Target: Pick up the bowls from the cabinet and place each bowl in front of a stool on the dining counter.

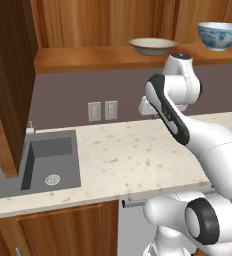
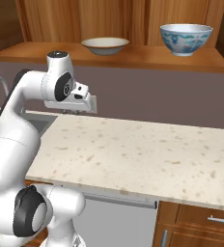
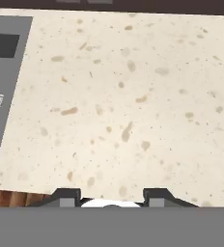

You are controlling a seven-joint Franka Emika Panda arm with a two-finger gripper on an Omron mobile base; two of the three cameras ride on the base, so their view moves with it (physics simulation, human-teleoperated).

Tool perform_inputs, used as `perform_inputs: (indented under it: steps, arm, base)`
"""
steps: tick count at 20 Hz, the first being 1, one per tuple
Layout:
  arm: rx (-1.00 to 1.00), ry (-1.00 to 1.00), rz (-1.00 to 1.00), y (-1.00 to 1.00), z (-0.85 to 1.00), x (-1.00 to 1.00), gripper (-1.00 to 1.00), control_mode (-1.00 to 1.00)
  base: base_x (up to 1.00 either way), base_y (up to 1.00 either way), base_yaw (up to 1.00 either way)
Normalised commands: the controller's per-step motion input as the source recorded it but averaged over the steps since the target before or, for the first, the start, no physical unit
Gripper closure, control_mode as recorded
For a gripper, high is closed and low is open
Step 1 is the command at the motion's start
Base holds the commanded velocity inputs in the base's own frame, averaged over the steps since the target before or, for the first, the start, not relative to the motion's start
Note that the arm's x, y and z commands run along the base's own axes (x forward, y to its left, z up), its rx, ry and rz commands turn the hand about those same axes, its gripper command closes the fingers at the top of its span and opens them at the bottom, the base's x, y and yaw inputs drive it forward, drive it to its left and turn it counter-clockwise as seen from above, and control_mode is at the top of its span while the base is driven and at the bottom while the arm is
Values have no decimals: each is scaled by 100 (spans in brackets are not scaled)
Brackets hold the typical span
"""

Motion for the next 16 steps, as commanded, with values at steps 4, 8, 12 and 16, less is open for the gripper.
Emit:
perform_inputs:
  steps: [4,8,12,16]
  arm:
    - [0,-6,0,-1,8,-14,-100,-100]
    - [0,-13,-3,-11,42,-21,-100,-100]
    - [6,-14,-18,-7,60,-9,-100,-100]
    - [7,-17,-24,0,62,0,-100,-100]
  base:
    - [0,0,0]
    - [0,0,0]
    - [0,0,0]
    - [0,0,0]
